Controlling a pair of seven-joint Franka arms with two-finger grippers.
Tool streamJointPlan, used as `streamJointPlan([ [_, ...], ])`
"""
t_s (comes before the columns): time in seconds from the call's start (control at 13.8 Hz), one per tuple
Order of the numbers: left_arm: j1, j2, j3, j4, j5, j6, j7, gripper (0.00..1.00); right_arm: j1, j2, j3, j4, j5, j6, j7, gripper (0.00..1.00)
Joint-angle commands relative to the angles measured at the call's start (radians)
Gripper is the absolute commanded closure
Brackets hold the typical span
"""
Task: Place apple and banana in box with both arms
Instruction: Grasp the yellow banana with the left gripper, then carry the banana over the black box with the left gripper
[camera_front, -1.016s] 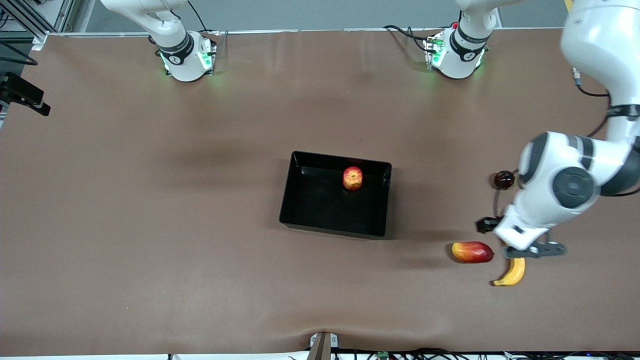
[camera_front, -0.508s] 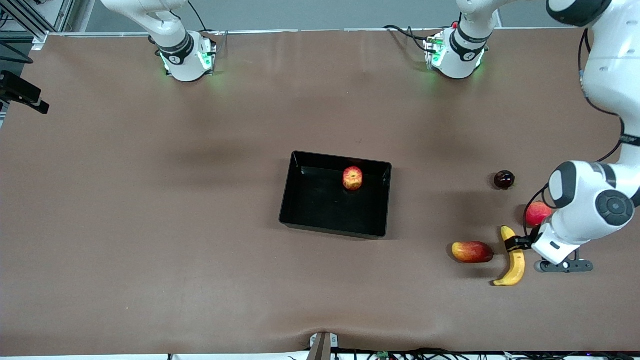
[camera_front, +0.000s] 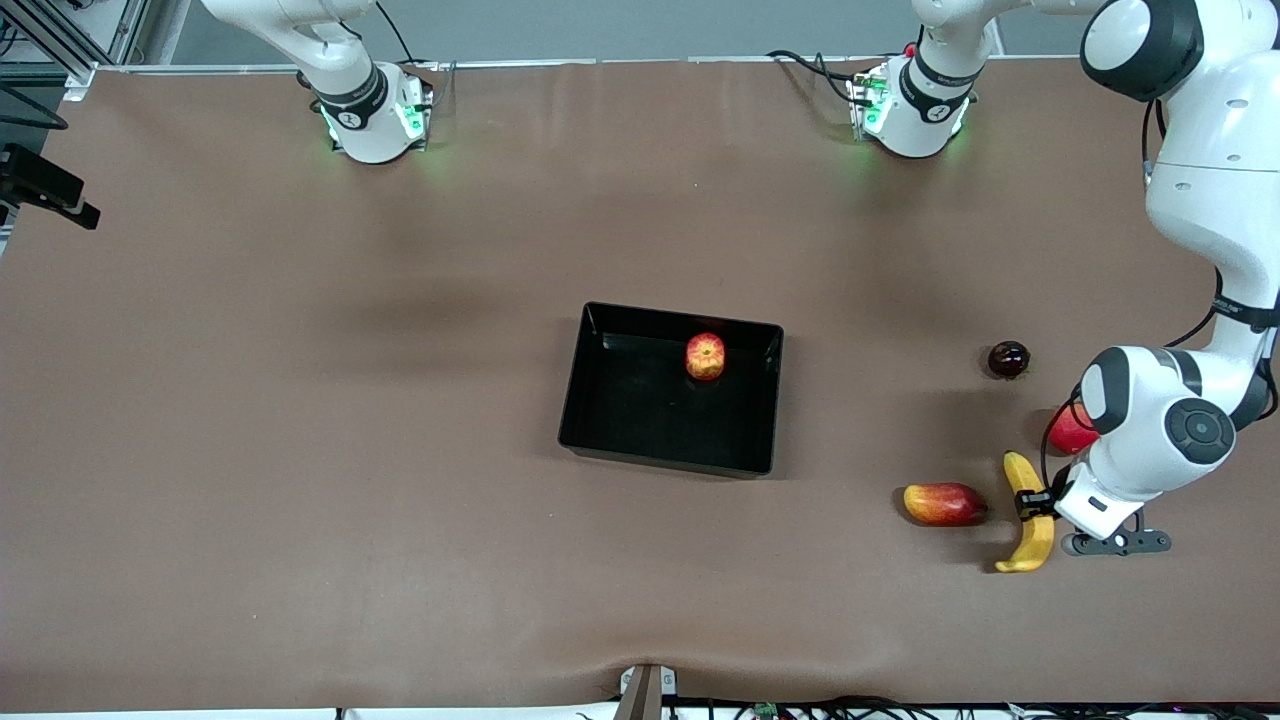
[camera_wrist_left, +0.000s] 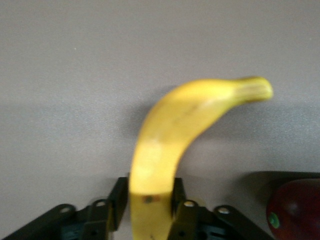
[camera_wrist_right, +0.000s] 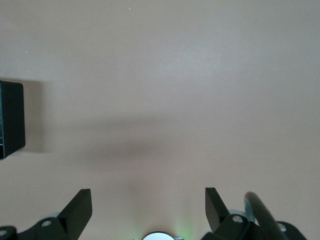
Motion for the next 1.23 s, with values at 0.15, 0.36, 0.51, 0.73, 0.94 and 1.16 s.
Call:
streamJointPlan([
  [0.15,-0.013,-0.052,0.000,0.017,0.029,-0.009,0.001,1.00,-0.019,0.004,0.009,0.009,0.018,-0.010,-0.014,0.00],
  [0.36,-0.024,-0.150,-0.080,-0.007,0.014,-0.133,-0.030,1.00,-0.019,0.004,0.009,0.009,0.018,-0.008,-0.014,0.00],
  [0.51,-0.027,-0.175,-0.176,-0.009,0.014,-0.233,-0.143,1.00,-0.021,0.004,0.009,0.009,0.018,-0.008,-0.014,0.00],
  [0.73,-0.068,-0.187,-0.301,-0.009,0.021,-0.342,-0.365,1.00,-0.022,0.004,0.009,0.009,0.018,-0.008,-0.014,0.00],
  [0.94,-0.232,-0.189,-0.312,0.003,0.026,-0.365,-0.595,1.00,-0.022,0.004,0.009,0.009,0.018,-0.008,-0.014,0.00],
  [1.16,-0.391,-0.177,-0.309,0.032,0.017,-0.365,-0.728,1.00,-0.022,0.004,0.009,0.009,0.018,-0.008,-0.014,0.00],
])
